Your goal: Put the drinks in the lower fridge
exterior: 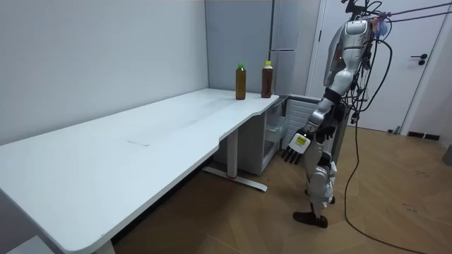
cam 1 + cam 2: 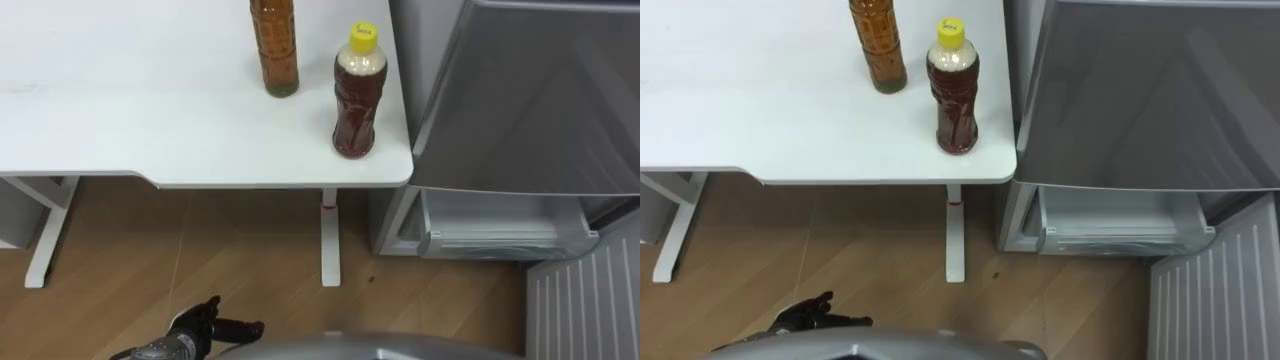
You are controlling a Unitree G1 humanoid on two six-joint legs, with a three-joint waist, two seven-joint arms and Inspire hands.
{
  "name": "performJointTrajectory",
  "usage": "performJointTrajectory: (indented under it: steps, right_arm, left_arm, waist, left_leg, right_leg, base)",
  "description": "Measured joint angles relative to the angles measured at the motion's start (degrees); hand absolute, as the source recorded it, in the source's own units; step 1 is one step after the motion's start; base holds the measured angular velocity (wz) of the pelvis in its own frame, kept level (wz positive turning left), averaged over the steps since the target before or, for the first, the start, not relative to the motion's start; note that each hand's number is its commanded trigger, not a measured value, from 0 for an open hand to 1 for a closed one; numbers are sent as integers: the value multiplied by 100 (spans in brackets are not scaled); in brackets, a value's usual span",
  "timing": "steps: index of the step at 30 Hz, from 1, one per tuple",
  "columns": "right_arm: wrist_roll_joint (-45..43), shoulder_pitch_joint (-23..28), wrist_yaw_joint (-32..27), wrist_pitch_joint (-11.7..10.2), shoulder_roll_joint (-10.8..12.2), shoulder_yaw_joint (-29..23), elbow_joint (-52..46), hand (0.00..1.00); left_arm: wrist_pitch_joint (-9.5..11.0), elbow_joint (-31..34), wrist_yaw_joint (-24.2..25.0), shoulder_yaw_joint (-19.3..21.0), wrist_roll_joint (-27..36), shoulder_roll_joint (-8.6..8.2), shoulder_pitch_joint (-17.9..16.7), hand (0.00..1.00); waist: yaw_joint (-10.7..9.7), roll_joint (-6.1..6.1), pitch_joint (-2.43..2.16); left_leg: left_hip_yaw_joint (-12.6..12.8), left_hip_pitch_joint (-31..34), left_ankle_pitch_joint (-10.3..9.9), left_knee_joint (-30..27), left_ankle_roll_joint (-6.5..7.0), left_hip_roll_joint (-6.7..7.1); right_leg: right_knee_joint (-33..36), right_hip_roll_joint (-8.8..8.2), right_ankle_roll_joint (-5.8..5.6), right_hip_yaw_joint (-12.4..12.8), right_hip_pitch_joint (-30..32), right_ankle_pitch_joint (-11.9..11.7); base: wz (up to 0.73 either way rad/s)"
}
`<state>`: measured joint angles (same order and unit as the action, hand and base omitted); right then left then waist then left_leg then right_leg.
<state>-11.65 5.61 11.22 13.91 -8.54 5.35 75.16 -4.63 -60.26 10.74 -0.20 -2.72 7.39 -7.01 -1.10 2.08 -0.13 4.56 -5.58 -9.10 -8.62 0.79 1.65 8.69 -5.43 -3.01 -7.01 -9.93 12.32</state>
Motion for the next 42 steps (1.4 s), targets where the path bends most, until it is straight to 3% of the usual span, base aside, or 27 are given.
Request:
performJointTrajectory:
  steps: [19,26,37,42]
  right_arm:
    - [-21,-23,114,-16,-1,-39,-24,0]
    - [-107,-8,-19,-164,-1,-40,-28,0]
    - [-414,50,-786,-306,-8,-60,-182,0]
    - [-115,129,-1324,-243,-6,-287,-115,0]
  left_arm:
    - [-1,-2,-31,17,89,19,-9,0]
    - [113,-41,-151,21,69,-20,-24,0]
    - [152,-22,-823,34,104,-28,-133,0]
    - [-2,-173,-1601,509,339,-34,-272,0]
  waist:
    - [14,10,21]
    - [16,-33,33]
    - [-7,-109,26]
    - [3,-92,18]
  left_leg:
    - [-75,31,-5,-14,-10,8]
    - [-73,25,-11,-11,-19,2]
    - [-61,19,-12,-9,-18,6]
    - [-31,-11,-21,-4,-21,-1]
  right_leg:
    - [1,-4,11,-96,-11,32]
    - [-5,3,13,-85,-5,33]
    - [0,-2,14,-75,-13,33]
    - [0,1,15,-40,-19,33]
  base:
    - [2]
    - [0]
    - [0]
    - [-4]
